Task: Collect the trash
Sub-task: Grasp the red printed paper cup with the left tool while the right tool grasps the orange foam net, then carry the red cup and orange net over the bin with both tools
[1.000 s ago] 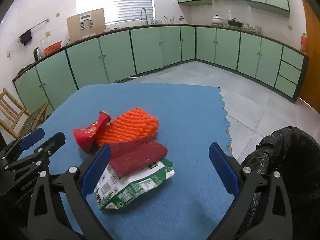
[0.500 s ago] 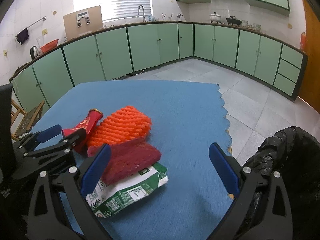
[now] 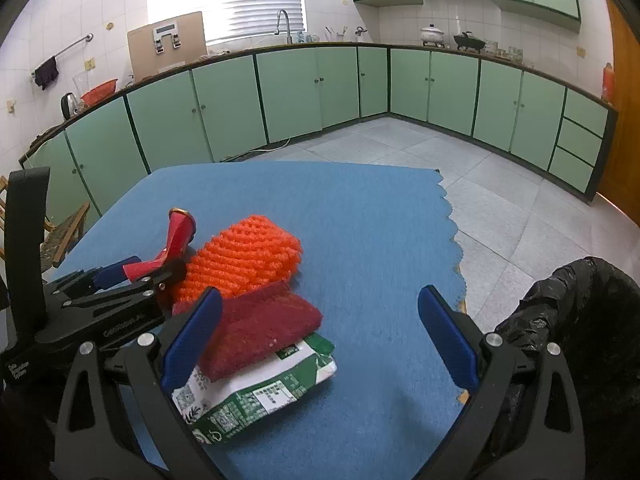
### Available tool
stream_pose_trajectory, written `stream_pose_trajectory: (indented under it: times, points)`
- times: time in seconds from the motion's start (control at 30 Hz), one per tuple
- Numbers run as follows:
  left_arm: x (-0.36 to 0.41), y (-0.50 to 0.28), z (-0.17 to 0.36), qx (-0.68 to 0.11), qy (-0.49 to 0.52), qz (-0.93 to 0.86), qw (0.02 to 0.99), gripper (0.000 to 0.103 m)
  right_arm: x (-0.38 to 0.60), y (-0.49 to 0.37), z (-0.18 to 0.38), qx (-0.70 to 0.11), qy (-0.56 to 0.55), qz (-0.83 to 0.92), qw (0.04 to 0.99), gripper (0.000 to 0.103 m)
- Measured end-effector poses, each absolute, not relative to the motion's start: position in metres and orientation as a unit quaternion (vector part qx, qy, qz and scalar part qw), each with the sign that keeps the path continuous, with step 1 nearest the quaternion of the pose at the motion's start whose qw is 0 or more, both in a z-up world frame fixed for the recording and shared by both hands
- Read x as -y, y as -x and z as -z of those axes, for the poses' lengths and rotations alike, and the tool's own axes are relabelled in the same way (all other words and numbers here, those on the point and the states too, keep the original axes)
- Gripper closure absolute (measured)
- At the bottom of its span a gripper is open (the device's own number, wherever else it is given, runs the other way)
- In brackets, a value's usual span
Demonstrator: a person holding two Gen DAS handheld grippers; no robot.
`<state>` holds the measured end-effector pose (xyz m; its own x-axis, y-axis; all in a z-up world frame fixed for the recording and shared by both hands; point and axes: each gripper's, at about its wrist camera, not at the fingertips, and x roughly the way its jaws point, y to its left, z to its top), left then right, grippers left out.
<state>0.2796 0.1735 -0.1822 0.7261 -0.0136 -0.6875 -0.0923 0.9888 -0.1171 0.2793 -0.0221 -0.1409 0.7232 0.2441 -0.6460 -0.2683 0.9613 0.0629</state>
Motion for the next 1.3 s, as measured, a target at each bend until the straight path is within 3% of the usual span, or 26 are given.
stream_pose_trajectory:
  times: [0.73,0.8,0.93,1.0,1.07,1.13,1.2,1.3]
  points:
    - [-0.227,-0.242,0.171,-0.345,0.054,-0.119,0.930,0.039,-0.047,-0.314,0.151,-0.375,0.035,-0.176,0.909,0.008]
    - [-0.228,-0.241,0.172,-0.346,0.057,-0.119,0.929,0.039,-0.049,-0.317,0.156,-0.385,0.038,-0.177,0.905,0.021]
    - [-0.228,-0.242,0.173,-0.347,0.061,-0.119,0.928,0.038,-0.052,-0.320,0.163,-0.402,0.042,-0.186,0.896,0.032]
    - [-0.227,-0.242,0.173,-0.347,0.062,-0.118,0.929,0.038,-0.054,-0.320,0.163,-0.402,0.046,-0.187,0.895,0.051]
    - [-0.227,-0.242,0.173,-0.346,0.062,-0.119,0.928,0.038,-0.056,-0.320,0.162,-0.404,0.049,-0.190,0.894,0.060]
    - [-0.226,-0.243,0.172,-0.347,0.063,-0.119,0.928,0.038,-0.054,-0.321,0.160,-0.405,0.043,-0.191,0.893,0.076]
    - [-0.225,-0.241,0.171,-0.347,0.063,-0.119,0.928,0.038,-0.049,-0.322,0.157,-0.406,0.036,-0.191,0.893,0.100]
    - [-0.224,-0.240,0.169,-0.345,0.062,-0.118,0.929,0.038,-0.045,-0.322,0.154,-0.407,0.024,-0.199,0.891,0.102]
